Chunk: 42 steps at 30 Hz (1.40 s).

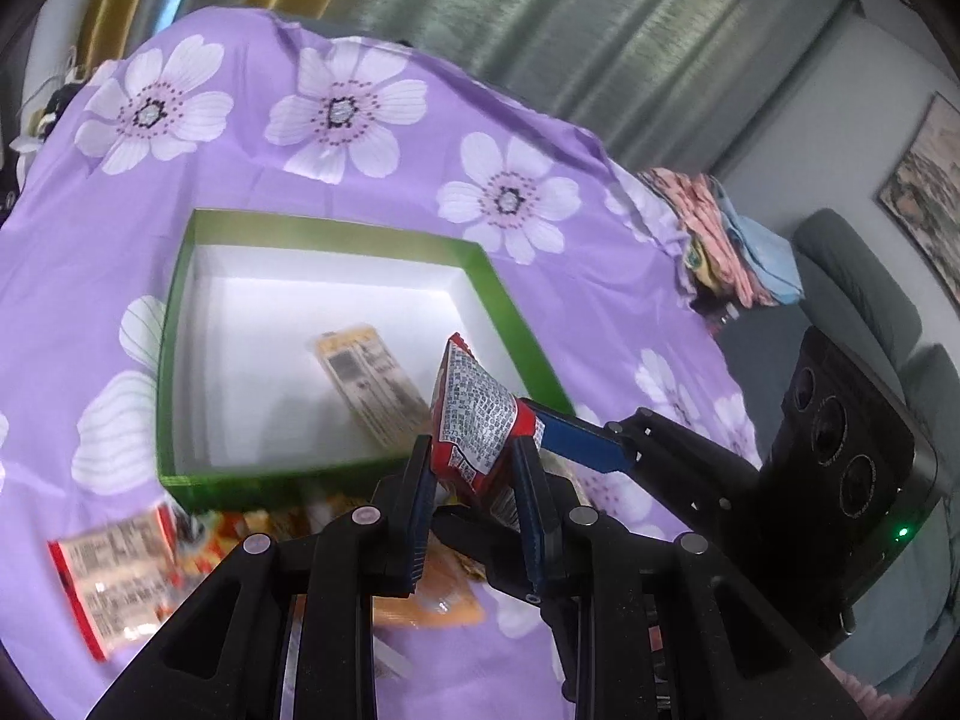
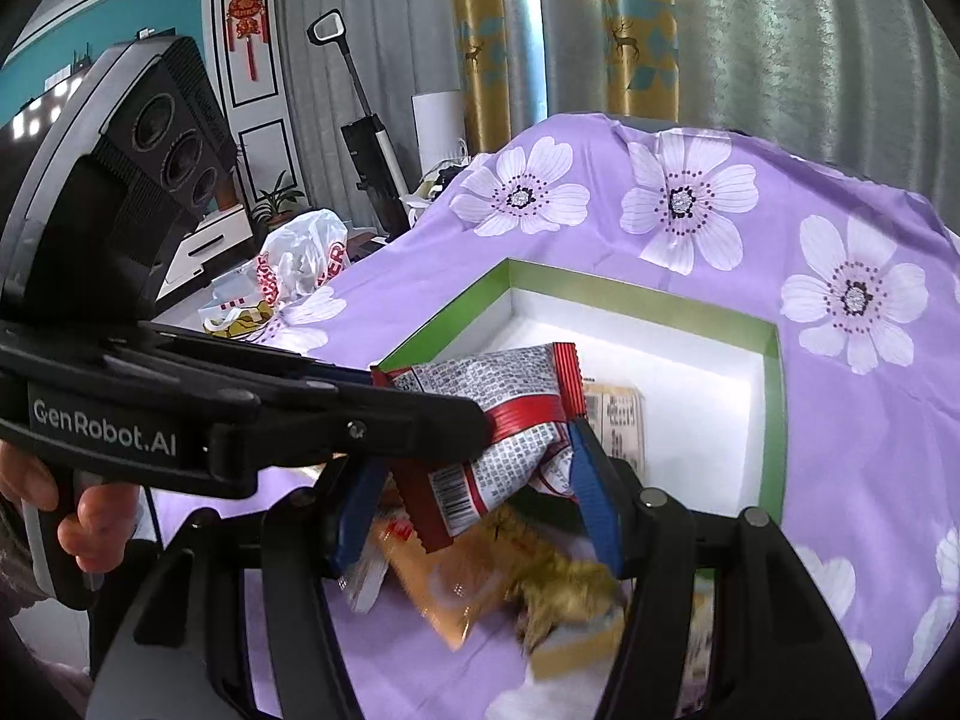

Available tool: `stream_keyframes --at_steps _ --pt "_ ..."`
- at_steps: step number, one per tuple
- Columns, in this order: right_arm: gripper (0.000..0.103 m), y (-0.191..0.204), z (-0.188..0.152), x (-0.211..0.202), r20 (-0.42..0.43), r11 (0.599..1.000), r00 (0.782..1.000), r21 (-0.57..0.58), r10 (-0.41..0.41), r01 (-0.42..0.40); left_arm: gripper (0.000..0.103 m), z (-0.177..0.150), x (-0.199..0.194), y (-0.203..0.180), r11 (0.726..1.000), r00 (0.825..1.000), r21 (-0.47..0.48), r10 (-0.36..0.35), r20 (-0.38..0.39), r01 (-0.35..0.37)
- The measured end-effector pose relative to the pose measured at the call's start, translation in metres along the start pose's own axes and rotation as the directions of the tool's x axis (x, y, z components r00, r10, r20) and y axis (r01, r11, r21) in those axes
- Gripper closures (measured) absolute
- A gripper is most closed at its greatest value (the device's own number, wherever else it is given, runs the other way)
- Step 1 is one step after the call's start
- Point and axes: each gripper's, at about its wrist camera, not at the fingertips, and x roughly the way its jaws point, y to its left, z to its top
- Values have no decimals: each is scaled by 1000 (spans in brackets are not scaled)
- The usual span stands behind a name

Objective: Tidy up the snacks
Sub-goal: 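Carry the red-and-white wrapper with the right gripper into the box and release, then lower the right gripper onto the white chip bag and close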

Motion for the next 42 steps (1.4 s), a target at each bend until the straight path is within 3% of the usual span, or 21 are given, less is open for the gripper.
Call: stream_keyframes --at_steps 10,19,20,21,24,32,37,42 --pt "43 -9 17 57 -59 999 997 26 44 -43 78 22 25 48 995 998 -84 53 -41 -56" --pt "39 -12 18 86 -103 998 994 39 44 -40 78 26 37 59 991 994 -100 87 -62 -93" --pt "37 -13 19 86 -102 998 994 45 43 -38 78 28 36 59 990 994 -100 93 -60 -99" --pt "32 -14 20 86 -98 998 994 53 44 -39 69 30 36 58 989 992 -98 110 -58 -115" --pt "28 -19 23 77 -73 995 996 86 47 -41 23 32 28 56 984 987 -90 154 -41 -157" --pt "24 -39 -1 8 -19 983 1000 182 -4 7 21 17 -7 46 981 984 -84 176 0 -176" --pt "17 -50 -26 -36 0 970 997 231 -71 69 21 3 -20 40 975 979 -93 204 -13 -204" --pt "17 -50 -48 -63 -2 957 994 269 -109 106 21 -17 -34 36 968 975 -119 220 -20 -221"
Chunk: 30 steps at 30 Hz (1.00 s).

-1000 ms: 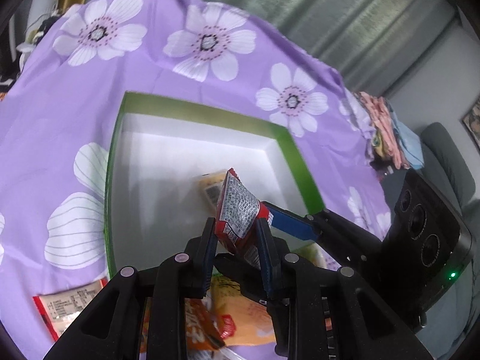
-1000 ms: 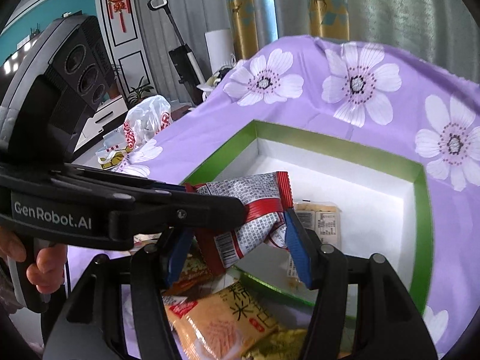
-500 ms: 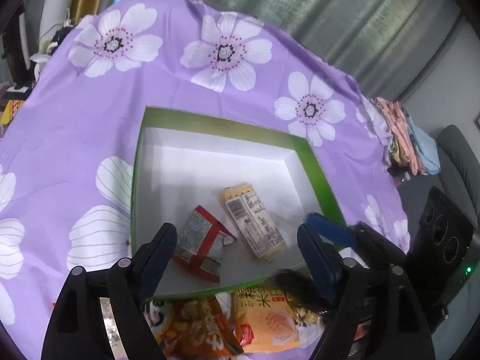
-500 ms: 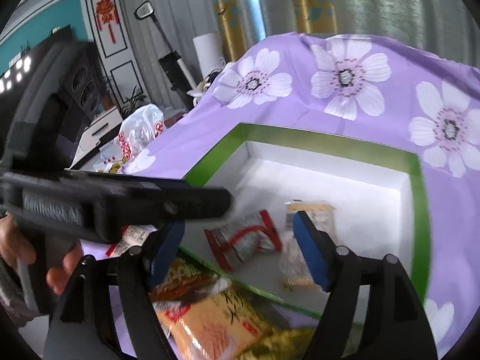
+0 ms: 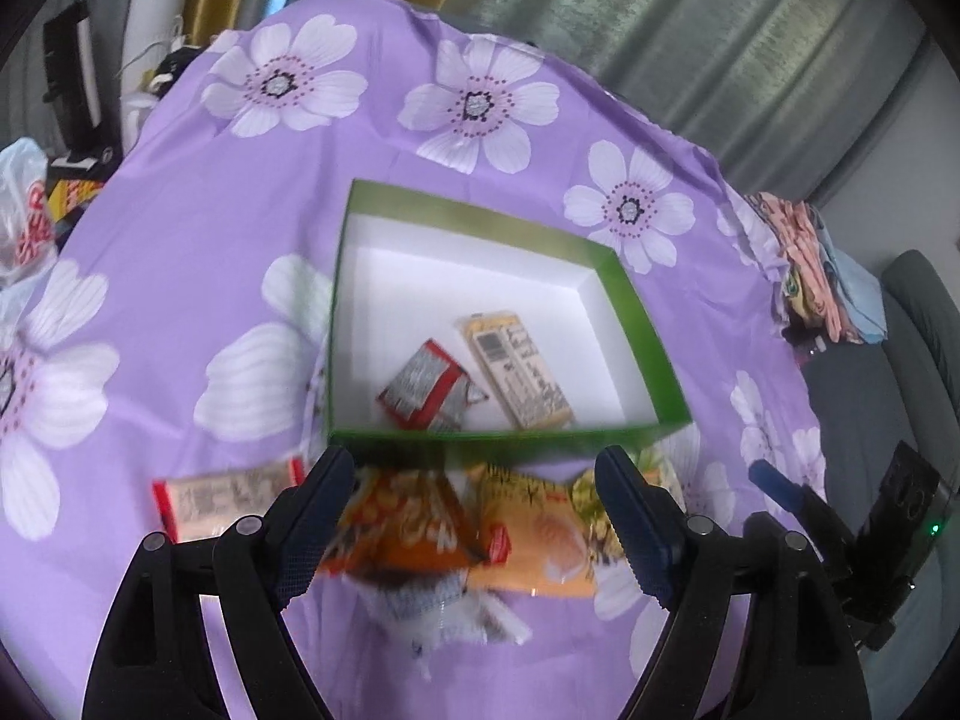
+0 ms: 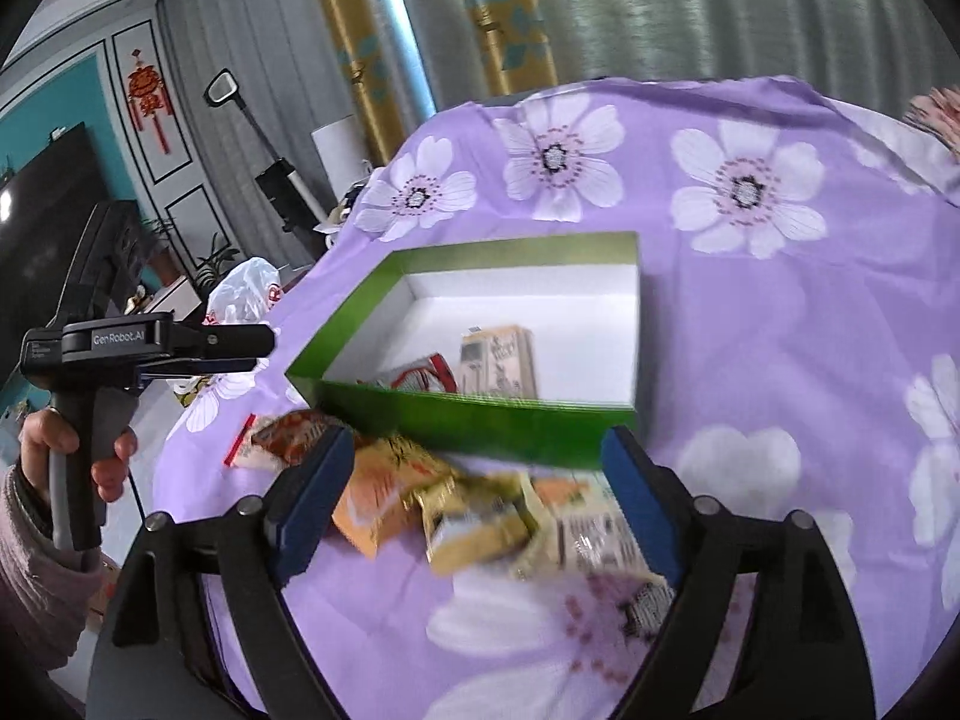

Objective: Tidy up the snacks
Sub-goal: 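Lower the right gripper onto the white chip bag and close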

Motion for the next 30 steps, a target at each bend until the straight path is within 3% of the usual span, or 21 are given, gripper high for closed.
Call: stream_keyframes --at_steps 13,23,30 --pt "18 19 -46 -14 -60 999 997 4 53 -53 21 -55 -16 23 997 997 -53 50 -54 -53" --pt "18 55 -72 11 -156 989 978 -31 136 -142 21 -93 -4 24 999 996 -29 -16 -92 14" --pt "18 77 -77 34 -200 981 965 -64 168 -184 21 -98 3 27 998 994 -37 -59 -93 56"
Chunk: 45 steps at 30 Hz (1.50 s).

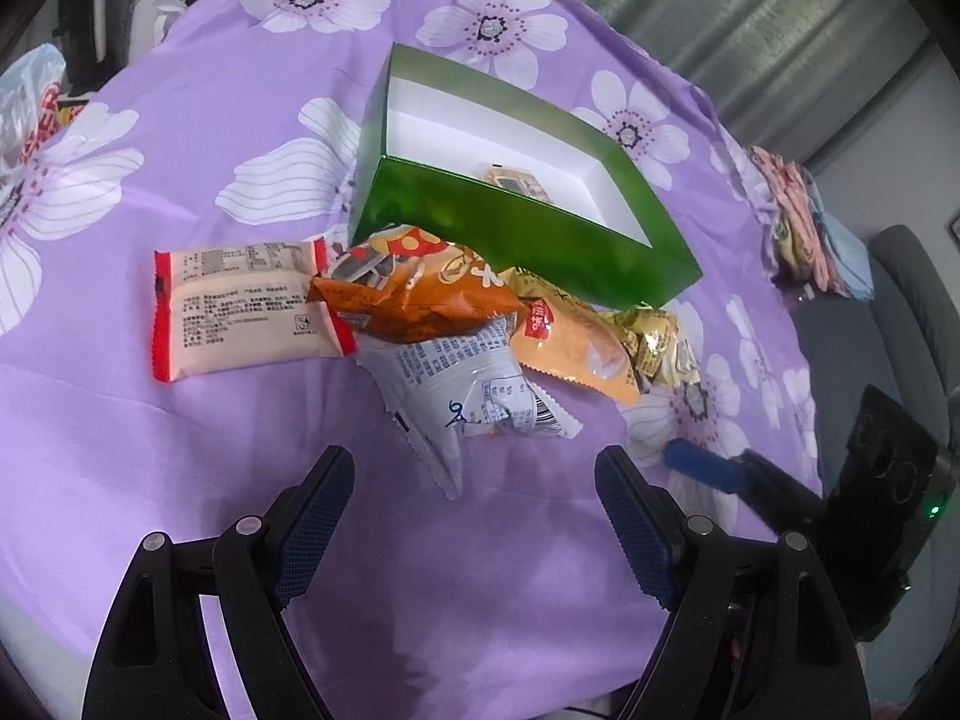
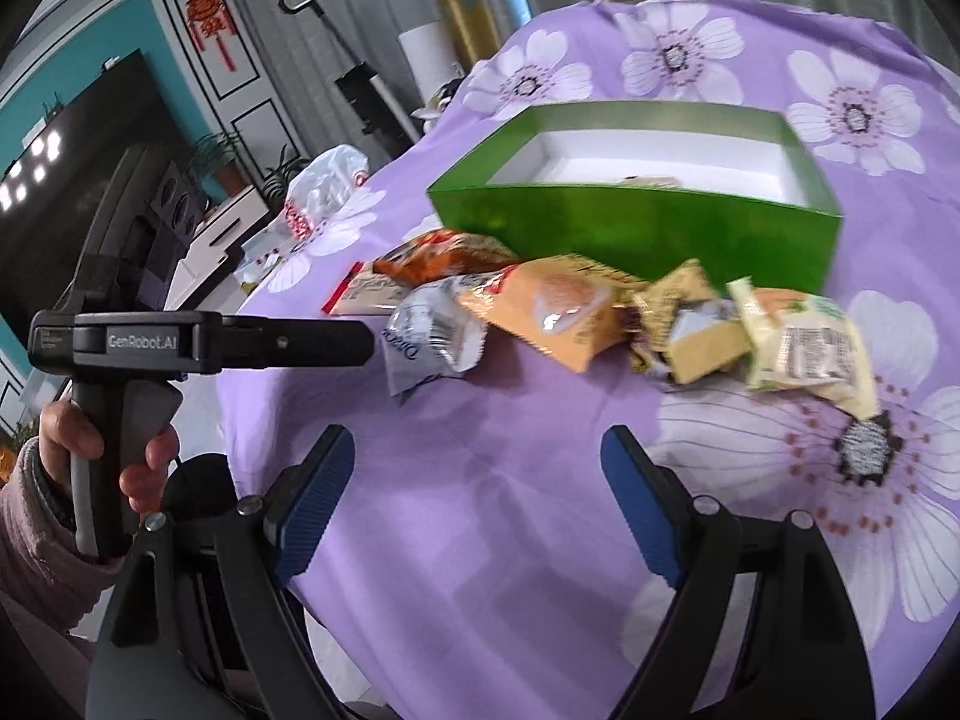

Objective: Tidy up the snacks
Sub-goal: 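Lower the right gripper onto the white chip bag and close, then lift the white chip bag with the right gripper toward the box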

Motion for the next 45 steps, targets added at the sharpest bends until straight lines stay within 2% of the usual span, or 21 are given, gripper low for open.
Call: stream_keyframes --at_steps 8,29,31,36,45 --pt "18 7 3 24 -44 999 999 -33 11 -12 21 3 9 9 998 999 -33 -47 -10 47" --pt "19 18 35 77 -75 997 995 -45 66 -70 21 23 32 26 994 994 -8 -105 -42 105" --pt "21 18 37 79 -72 997 995 -48 65 -68 21 25 33 26 993 993 -4 -114 -42 114" --pt "41 20 39 86 -97 997 994 -60 46 -52 29 26 37 22 993 992 16 -116 -49 117" --pt "49 16 35 85 -101 998 993 -18 64 -67 41 24 36 25 989 989 -21 -144 -40 143"
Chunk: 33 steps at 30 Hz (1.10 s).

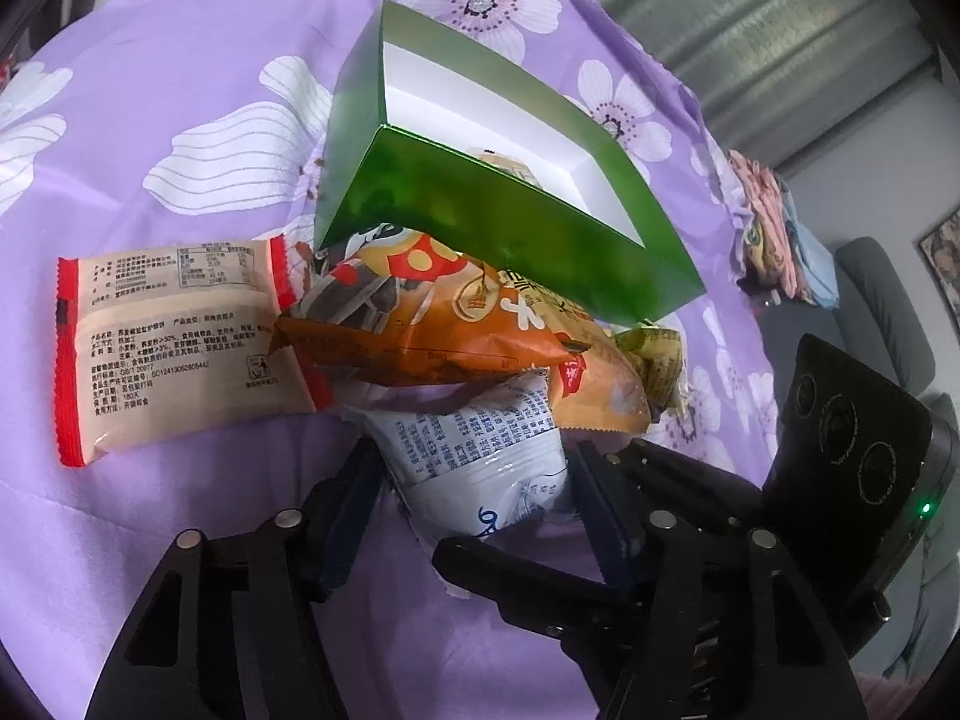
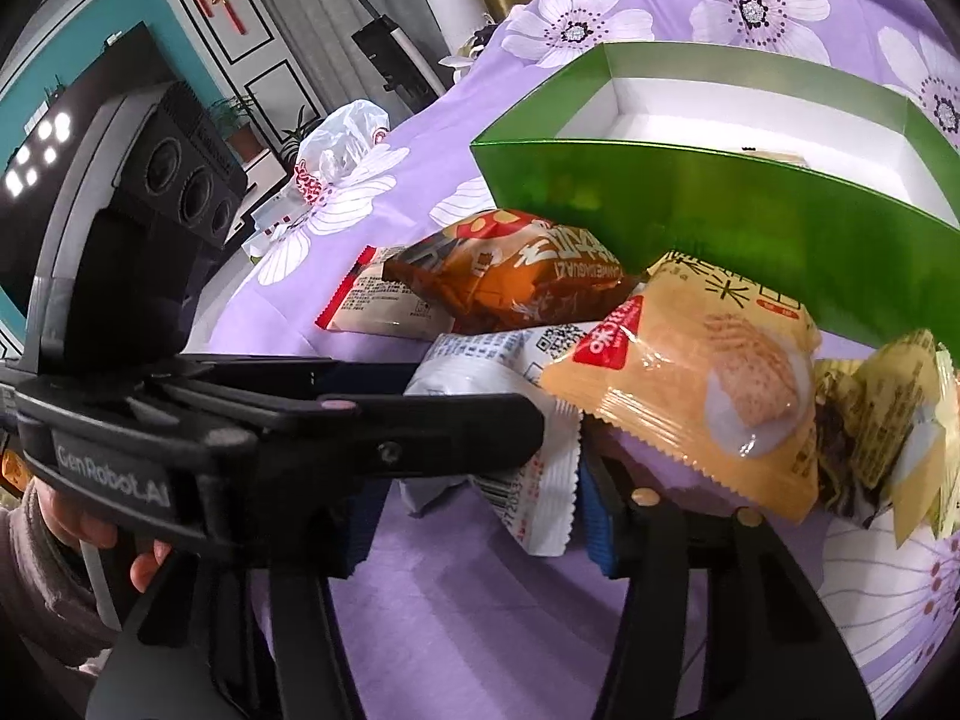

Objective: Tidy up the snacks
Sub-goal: 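Lift the white chip bag with the right gripper toward the box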

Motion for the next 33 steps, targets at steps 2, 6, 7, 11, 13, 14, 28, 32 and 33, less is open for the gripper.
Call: stream_keyframes --at_steps 2,6,7,11,13,14,28,32,33 --pt "50 3 -1 -1 2 1000 1000 2 -2 2 41 -1 -3 -2 1000 1000 3 9 3 -9" --pt "51 7 -1 -4 13 1000 1000 15 11 -12 42 -3 -13 -9 1000 1000 11 14 19 -14" --pt "51 11 -1 -8 21 1000 1000 11 15 -15 42 -4 -17 -12 1000 999 15 14 29 -14" --pt "51 20 2 -21 59 1000 998 -11 20 -19 42 -3 -33 -24 999 998 43 17 68 -20" --pt "51 25 5 -29 83 1000 996 -21 23 -21 42 -3 -40 -31 998 996 61 19 86 -25" --pt "51 26 5 -33 94 999 995 -25 23 -21 42 -3 -43 -34 997 995 68 19 94 -25" --pt "51 33 11 -90 224 999 975 -50 -7 19 42 3 -63 -89 982 988 186 5 152 -33" --pt "51 30 8 -101 248 998 968 -45 -26 38 42 6 -59 -104 975 989 219 3 146 -35" --pt "51 29 7 -103 252 998 967 -44 -29 41 42 5 -59 -106 974 990 224 3 144 -36"
